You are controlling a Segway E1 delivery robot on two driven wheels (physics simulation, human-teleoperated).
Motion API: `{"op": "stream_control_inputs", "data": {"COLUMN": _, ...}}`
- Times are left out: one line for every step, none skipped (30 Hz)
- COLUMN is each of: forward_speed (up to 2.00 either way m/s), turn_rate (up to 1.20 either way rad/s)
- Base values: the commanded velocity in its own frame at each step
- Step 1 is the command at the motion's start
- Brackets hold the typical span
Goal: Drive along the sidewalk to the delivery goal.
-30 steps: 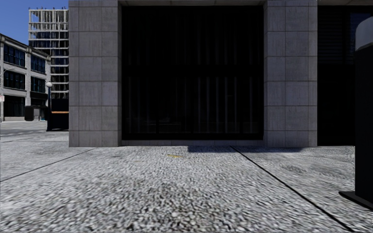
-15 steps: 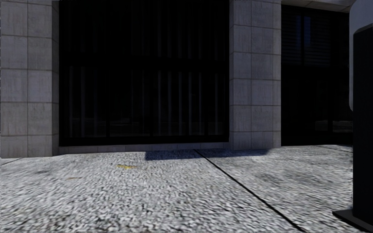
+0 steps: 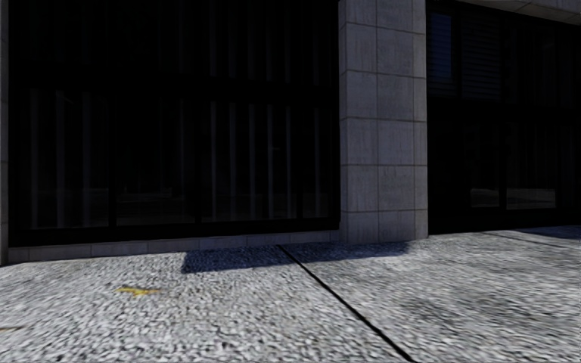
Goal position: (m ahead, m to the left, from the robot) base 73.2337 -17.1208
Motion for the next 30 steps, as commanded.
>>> {"op": "stream_control_inputs", "data": {"forward_speed": 1.29, "turn_rate": -0.66}}
{"op": "stream_control_inputs", "data": {"forward_speed": 1.29, "turn_rate": -0.66}}
{"op": "stream_control_inputs", "data": {"forward_speed": 1.28, "turn_rate": -0.67}}
{"op": "stream_control_inputs", "data": {"forward_speed": 1.28, "turn_rate": -0.67}}
{"op": "stream_control_inputs", "data": {"forward_speed": 1.28, "turn_rate": -0.67}}
{"op": "stream_control_inputs", "data": {"forward_speed": 1.28, "turn_rate": -0.67}}
{"op": "stream_control_inputs", "data": {"forward_speed": 1.27, "turn_rate": -0.67}}
{"op": "stream_control_inputs", "data": {"forward_speed": 1.27, "turn_rate": -0.67}}
{"op": "stream_control_inputs", "data": {"forward_speed": 1.27, "turn_rate": -0.67}}
{"op": "stream_control_inputs", "data": {"forward_speed": 1.27, "turn_rate": -0.67}}
{"op": "stream_control_inputs", "data": {"forward_speed": 1.27, "turn_rate": -0.67}}
{"op": "stream_control_inputs", "data": {"forward_speed": 1.26, "turn_rate": -0.67}}
{"op": "stream_control_inputs", "data": {"forward_speed": 1.26, "turn_rate": -0.67}}
{"op": "stream_control_inputs", "data": {"forward_speed": 1.26, "turn_rate": -0.67}}
{"op": "stream_control_inputs", "data": {"forward_speed": 1.26, "turn_rate": -0.67}}
{"op": "stream_control_inputs", "data": {"forward_speed": 1.26, "turn_rate": -0.67}}
{"op": "stream_control_inputs", "data": {"forward_speed": 1.26, "turn_rate": -0.67}}
{"op": "stream_control_inputs", "data": {"forward_speed": 1.26, "turn_rate": -0.67}}
{"op": "stream_control_inputs", "data": {"forward_speed": 1.26, "turn_rate": -0.67}}
{"op": "stream_control_inputs", "data": {"forward_speed": 1.25, "turn_rate": -0.67}}
{"op": "stream_control_inputs", "data": {"forward_speed": 1.25, "turn_rate": -0.67}}
{"op": "stream_control_inputs", "data": {"forward_speed": 1.25, "turn_rate": -0.67}}
{"op": "stream_control_inputs", "data": {"forward_speed": 1.25, "turn_rate": -0.67}}
{"op": "stream_control_inputs", "data": {"forward_speed": 1.25, "turn_rate": -0.67}}
{"op": "stream_control_inputs", "data": {"forward_speed": 1.25, "turn_rate": -0.67}}
{"op": "stream_control_inputs", "data": {"forward_speed": 1.25, "turn_rate": -0.67}}
{"op": "stream_control_inputs", "data": {"forward_speed": 1.25, "turn_rate": -0.67}}
{"op": "stream_control_inputs", "data": {"forward_speed": 1.25, "turn_rate": -0.67}}
{"op": "stream_control_inputs", "data": {"forward_speed": 1.25, "turn_rate": -0.67}}
{"op": "stream_control_inputs", "data": {"forward_speed": 1.25, "turn_rate": -0.67}}
